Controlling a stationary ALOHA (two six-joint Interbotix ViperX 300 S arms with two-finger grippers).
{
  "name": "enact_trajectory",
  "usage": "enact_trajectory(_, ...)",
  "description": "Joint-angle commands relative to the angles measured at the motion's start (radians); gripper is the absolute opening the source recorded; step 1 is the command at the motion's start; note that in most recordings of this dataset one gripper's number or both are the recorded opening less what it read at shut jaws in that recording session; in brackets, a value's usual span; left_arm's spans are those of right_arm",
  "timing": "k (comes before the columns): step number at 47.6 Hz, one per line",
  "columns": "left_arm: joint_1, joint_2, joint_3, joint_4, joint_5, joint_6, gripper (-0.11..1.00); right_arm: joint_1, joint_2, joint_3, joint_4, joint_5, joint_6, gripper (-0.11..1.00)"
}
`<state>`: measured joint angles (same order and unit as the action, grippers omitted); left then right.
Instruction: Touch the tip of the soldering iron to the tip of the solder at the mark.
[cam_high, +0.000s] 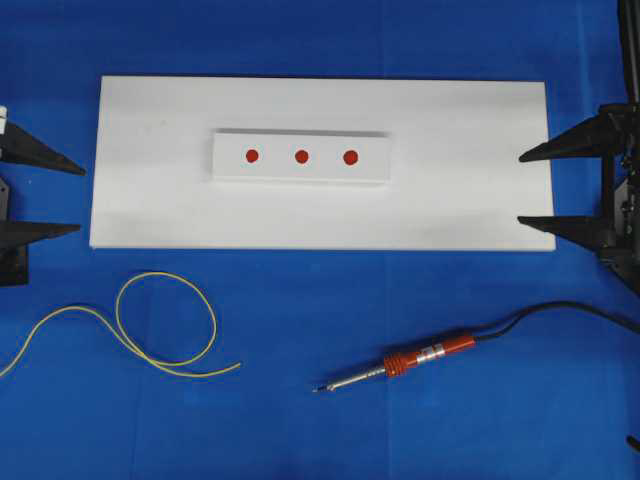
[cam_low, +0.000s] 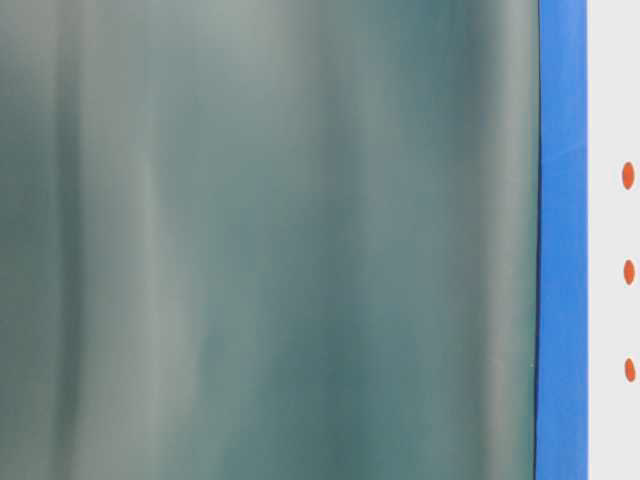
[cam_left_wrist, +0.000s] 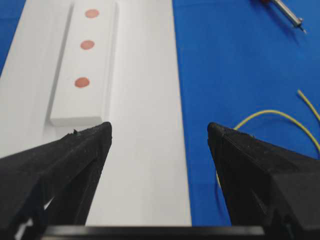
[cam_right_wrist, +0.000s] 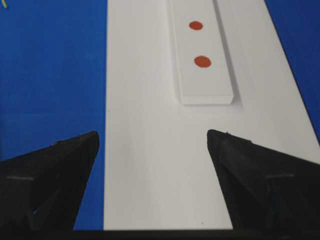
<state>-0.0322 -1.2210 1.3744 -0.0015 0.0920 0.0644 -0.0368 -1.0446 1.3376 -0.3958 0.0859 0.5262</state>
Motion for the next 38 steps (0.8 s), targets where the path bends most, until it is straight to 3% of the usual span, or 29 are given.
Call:
enact_trajectory(1, 0.003, 0.005, -0.011, 0.002, -0.008, -0.002, 0.73, -0.003, 0.008, -0.012, 0.003, -0.008, 0.002, 0.85)
enact_trajectory(38, 0.003, 0.005, -0.011, 0.002, -0.003, -0.003, 0.73, -0.003, -0.002, -0.015, 0.000, -0.006, 0.002, 0.85)
